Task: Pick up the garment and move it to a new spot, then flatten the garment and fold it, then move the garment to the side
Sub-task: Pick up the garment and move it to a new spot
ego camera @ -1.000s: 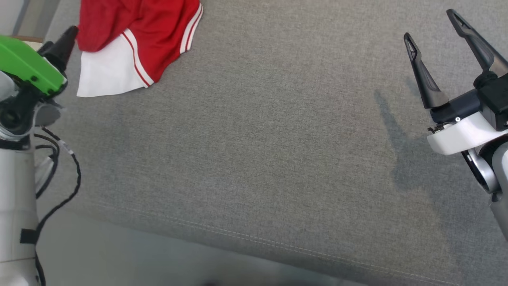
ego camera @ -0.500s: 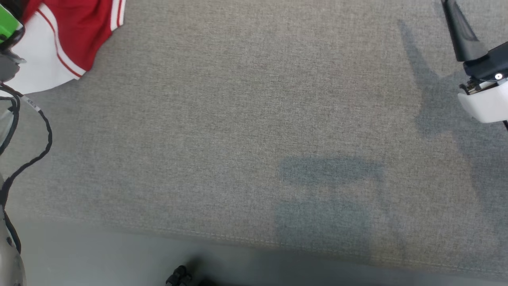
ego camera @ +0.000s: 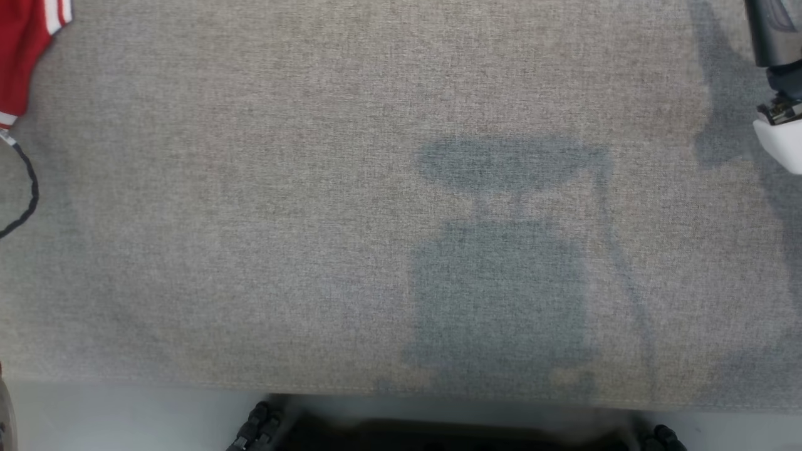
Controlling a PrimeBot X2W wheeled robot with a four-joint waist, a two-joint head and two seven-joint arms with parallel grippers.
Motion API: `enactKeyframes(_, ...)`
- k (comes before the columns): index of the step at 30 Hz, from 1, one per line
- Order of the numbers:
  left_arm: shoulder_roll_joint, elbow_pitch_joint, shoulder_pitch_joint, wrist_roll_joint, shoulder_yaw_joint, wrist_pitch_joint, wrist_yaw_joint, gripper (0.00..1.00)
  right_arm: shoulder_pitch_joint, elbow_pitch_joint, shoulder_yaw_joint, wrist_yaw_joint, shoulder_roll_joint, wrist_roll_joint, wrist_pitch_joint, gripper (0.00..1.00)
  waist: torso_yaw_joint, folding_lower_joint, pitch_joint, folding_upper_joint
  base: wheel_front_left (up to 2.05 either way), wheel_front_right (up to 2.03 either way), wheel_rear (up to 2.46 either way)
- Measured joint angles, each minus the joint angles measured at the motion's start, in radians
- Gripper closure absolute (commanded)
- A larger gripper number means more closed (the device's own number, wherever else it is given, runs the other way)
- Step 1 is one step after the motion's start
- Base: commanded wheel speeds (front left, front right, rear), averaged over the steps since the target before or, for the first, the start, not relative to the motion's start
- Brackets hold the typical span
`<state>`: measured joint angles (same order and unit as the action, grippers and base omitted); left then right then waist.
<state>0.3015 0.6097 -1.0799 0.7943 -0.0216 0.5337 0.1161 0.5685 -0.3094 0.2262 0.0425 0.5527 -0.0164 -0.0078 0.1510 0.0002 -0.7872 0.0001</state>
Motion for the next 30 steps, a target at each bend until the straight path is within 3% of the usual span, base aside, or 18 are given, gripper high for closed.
enactKeyframes(1,0.001,0.003,-0.006,-0.003,0.001,-0.010,0.000,0.00,0.000,0.000,-0.004,0.000,0.003,0.000,0.000,0.00,-0.004,-0.0001,-0.005,0.0000,0.00,0.00,0.00)
enactKeyframes(2,0.001,0.009,-0.014,-0.004,0.001,-0.023,0.001,0.58,0.000,0.002,-0.007,-0.001,0.006,0.000,0.000,0.00,-0.008,0.0000,-0.010,0.0000,0.00,0.00,0.00)
enactKeyframes(3,0.000,0.016,-0.021,-0.010,-0.003,-0.035,0.002,0.84,0.000,0.004,-0.010,-0.001,0.007,0.000,0.000,0.00,-0.011,0.0000,-0.013,0.0000,0.00,0.00,0.00)
enactKeyframes(4,-0.001,0.023,-0.027,-0.011,-0.009,-0.044,0.003,1.00,0.000,0.008,-0.012,-0.002,0.008,0.000,0.000,0.00,-0.013,0.0000,-0.015,0.0000,0.00,0.00,0.00)
enactKeyframes(8,-0.027,0.044,-0.047,-0.010,-0.043,-0.046,-0.022,1.00,-0.003,0.028,-0.017,-0.010,0.012,0.001,-0.008,0.00,-0.009,0.0000,-0.005,0.0000,0.00,0.00,0.00)
enactKeyframes(12,-0.066,0.055,-0.049,-0.010,-0.090,-0.048,-0.092,1.00,-0.005,0.054,-0.011,-0.016,0.001,0.001,-0.034,0.00,0.001,0.0000,0.020,0.0000,0.00,0.00,0.00)
enactKeyframes(19,-0.208,0.061,-0.042,0.006,-0.167,-0.045,-0.201,1.00,-0.045,0.124,0.022,-0.028,-0.053,-0.004,-0.083,0.00,0.017,-0.0001,0.092,0.0000,0.00,0.00,0.00)
enactKeyframes(26,-0.284,0.050,0.011,0.067,-0.195,-0.039,-0.226,1.00,-0.098,0.202,0.070,-0.041,-0.123,-0.039,-0.131,0.00,0.019,-0.0001,0.183,0.0000,0.00,0.00,0.00)
enactKeyframes(30,-0.291,0.026,0.030,0.097,-0.221,-0.014,-0.232,1.00,-0.117,0.238,0.084,-0.046,-0.158,-0.050,-0.151,0.00,0.012,-0.0001,0.223,0.0000,0.00,0.00,0.00)
